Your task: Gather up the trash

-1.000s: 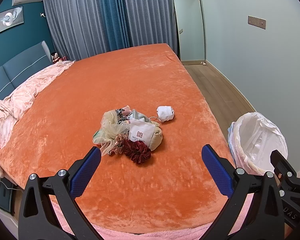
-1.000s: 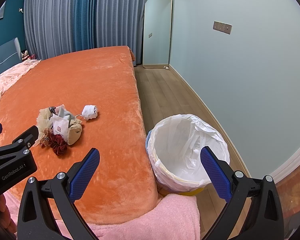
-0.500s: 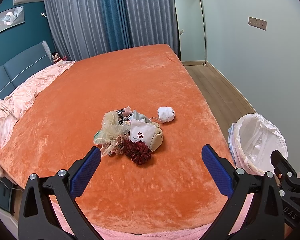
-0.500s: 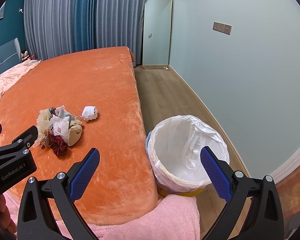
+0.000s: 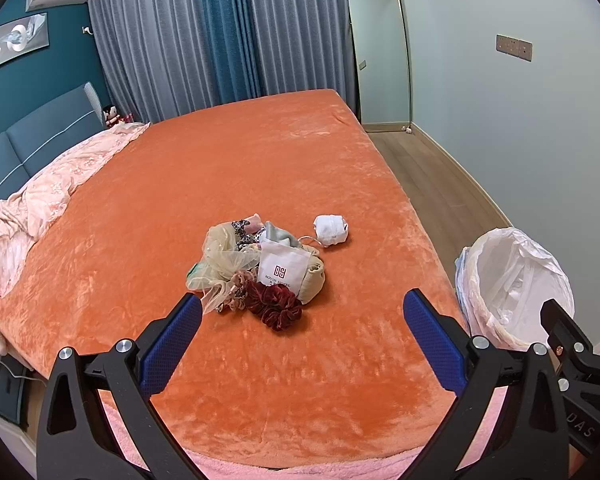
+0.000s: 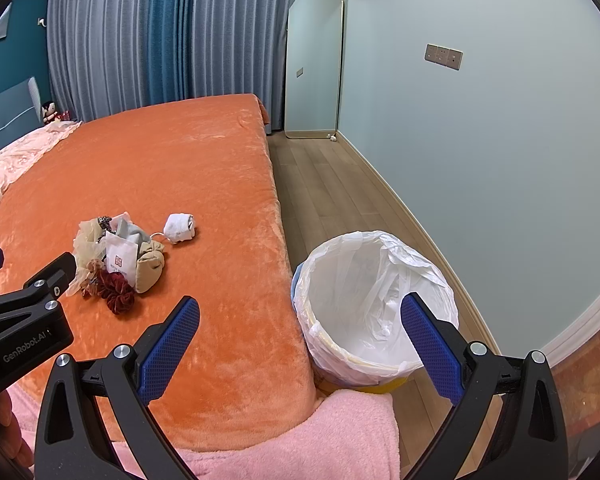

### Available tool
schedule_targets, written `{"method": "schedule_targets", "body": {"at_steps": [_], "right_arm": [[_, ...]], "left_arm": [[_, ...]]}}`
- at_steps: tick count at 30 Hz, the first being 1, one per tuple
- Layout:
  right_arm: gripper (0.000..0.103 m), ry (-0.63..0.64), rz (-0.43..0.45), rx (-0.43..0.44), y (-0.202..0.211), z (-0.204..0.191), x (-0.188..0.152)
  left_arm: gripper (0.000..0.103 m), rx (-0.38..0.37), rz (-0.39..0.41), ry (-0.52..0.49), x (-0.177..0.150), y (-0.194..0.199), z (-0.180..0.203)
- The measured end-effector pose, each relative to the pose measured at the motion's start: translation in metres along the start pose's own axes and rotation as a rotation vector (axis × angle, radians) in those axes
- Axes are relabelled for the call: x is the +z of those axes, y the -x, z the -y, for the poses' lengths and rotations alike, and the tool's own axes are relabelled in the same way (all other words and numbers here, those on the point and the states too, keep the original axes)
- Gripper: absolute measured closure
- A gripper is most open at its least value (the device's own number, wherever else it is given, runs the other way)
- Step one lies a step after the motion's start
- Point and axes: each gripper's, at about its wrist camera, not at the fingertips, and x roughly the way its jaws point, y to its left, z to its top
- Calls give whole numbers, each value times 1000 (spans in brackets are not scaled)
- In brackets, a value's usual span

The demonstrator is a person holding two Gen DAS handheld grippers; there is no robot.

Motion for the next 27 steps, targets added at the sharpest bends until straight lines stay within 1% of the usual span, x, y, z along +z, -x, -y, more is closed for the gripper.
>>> {"method": "schedule_targets", "body": {"at_steps": [27], "right_arm": [[7,-7,4,-5,1,5,6]], "left_arm": [[7,-5,7,-4,3,1,2]]}}
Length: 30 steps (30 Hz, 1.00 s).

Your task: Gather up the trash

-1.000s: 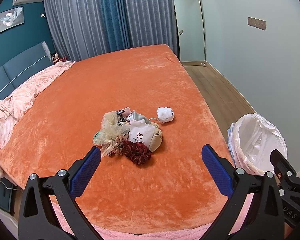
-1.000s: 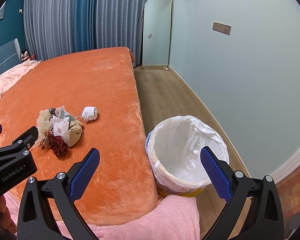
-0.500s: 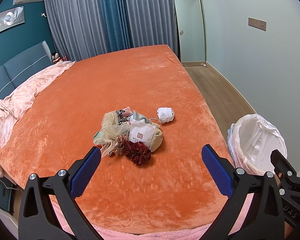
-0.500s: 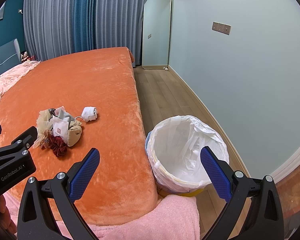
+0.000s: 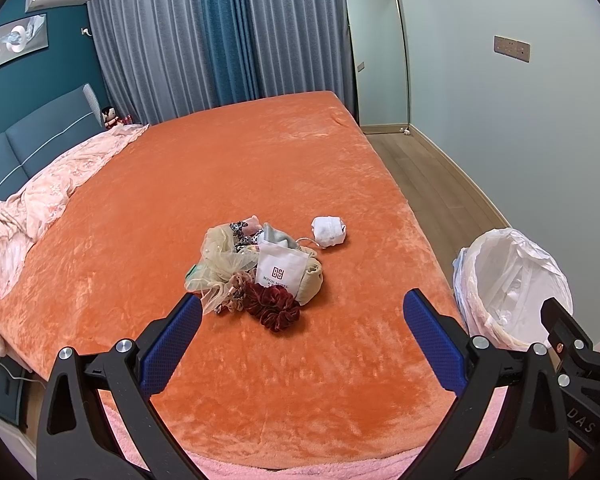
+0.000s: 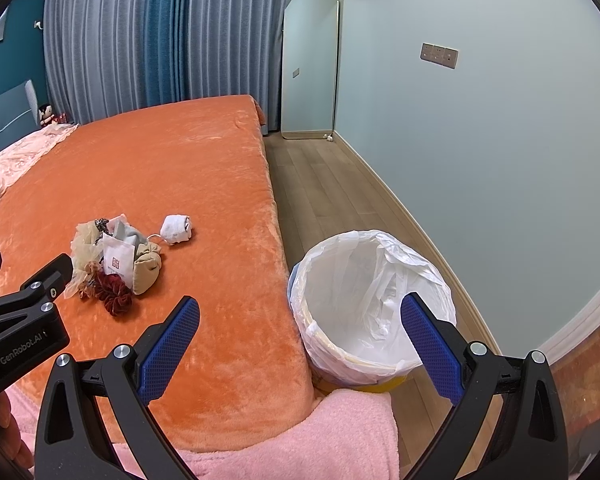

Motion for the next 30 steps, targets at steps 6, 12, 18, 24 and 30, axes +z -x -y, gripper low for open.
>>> {"method": "schedule_targets", "body": {"at_steps": [6,12,18,24,30], "right_arm": [[7,-7,2,-9,-2,3,-2],[7,-18,9,-26,0,10,-2],[7,-32,9,-40,1,14,-4],[7,-37,4,-52,-2,17,-7],[7,-52,2,-66,-4,25,-8]], "left_arm": [[7,-13,0,-1,2,-2,3],[7,-42,8,-23,-1,0,10],[7,-66,11,-32,-2,0,15],[7,-90,11,-40,-3,-2,21],[7,-113,11,-52,-2,-6,27]]}}
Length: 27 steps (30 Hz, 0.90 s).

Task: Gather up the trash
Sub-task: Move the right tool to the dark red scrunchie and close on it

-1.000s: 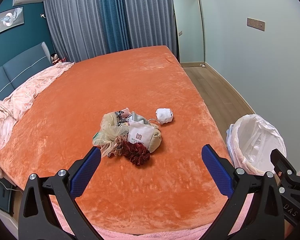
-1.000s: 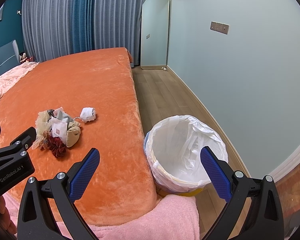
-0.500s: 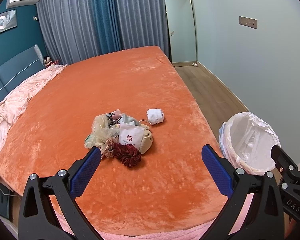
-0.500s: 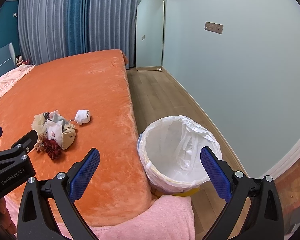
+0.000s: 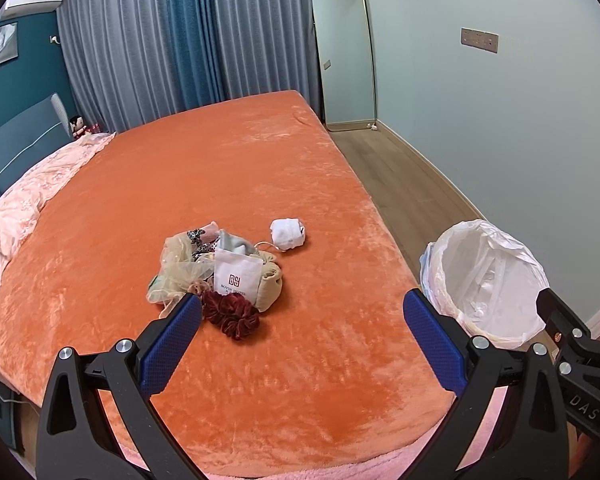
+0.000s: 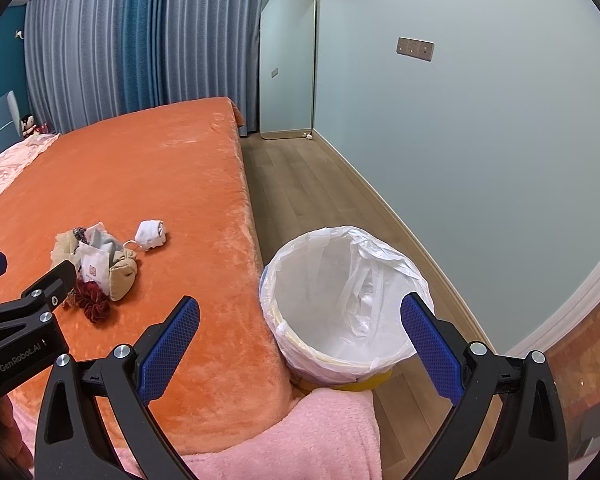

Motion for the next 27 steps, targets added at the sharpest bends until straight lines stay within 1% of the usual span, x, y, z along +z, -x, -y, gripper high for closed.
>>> {"method": "schedule_targets", "body": {"at_steps": [10,16,20,27], "right_arm": [[7,6,-22,-12,-11,-3,-1],[7,12,-32,-18,-21,-10,1],[7,10,-33,-8,-23,-18,4],[7,74,-42,51,-36,-64,9]], "left_arm": [[7,-21,-7,12,2,-12,0],[7,-33,-31,14,0,-26,-9],[7,-26,-63,42,-5,-42,-28],[7,40,-131,127,-16,-74,-81]]}}
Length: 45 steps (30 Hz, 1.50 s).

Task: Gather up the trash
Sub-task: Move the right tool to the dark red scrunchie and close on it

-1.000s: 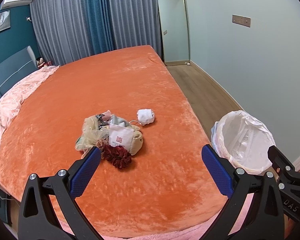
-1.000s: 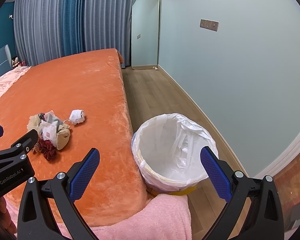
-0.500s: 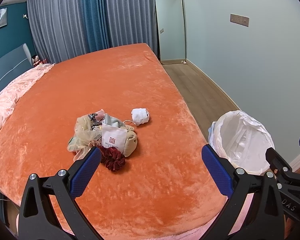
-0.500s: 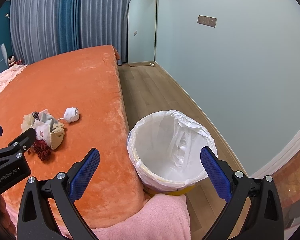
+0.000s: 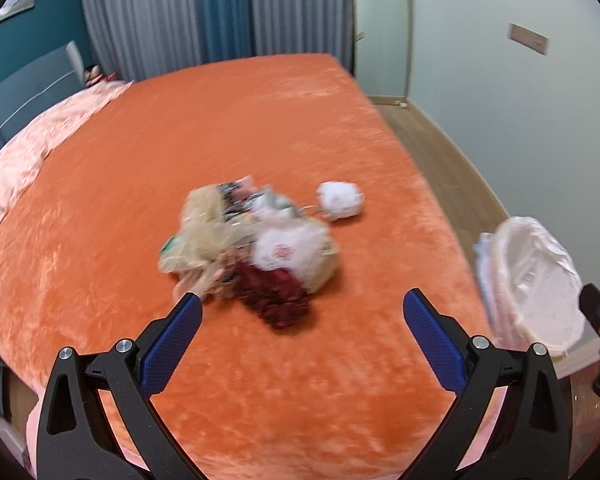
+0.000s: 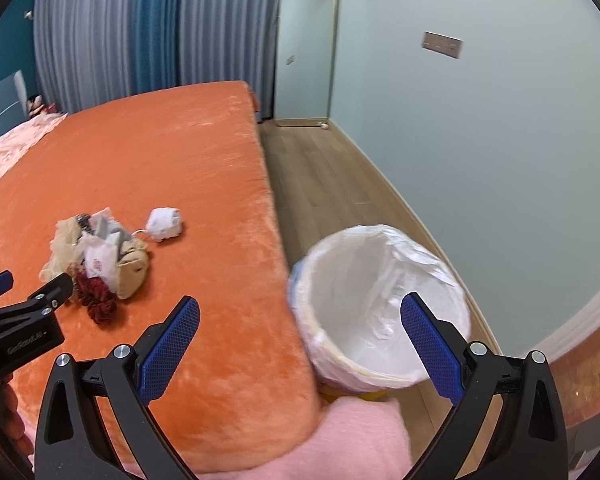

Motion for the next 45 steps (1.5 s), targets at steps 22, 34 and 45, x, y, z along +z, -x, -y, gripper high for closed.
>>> {"method": "schedule_targets", "body": {"at_steps": [22,34,45], "right_arm": [[7,161,-123,157,-63,-143,-8],[12,111,-179,152,-110,-149,5],[45,124,-278,318,-146,-192,-8]], "left_arm": [[7,48,-89,144,0,-61,-104],[24,-8,-160,158,5,-116,-107],[86,-104,-218,175,2,-151,-116]]}}
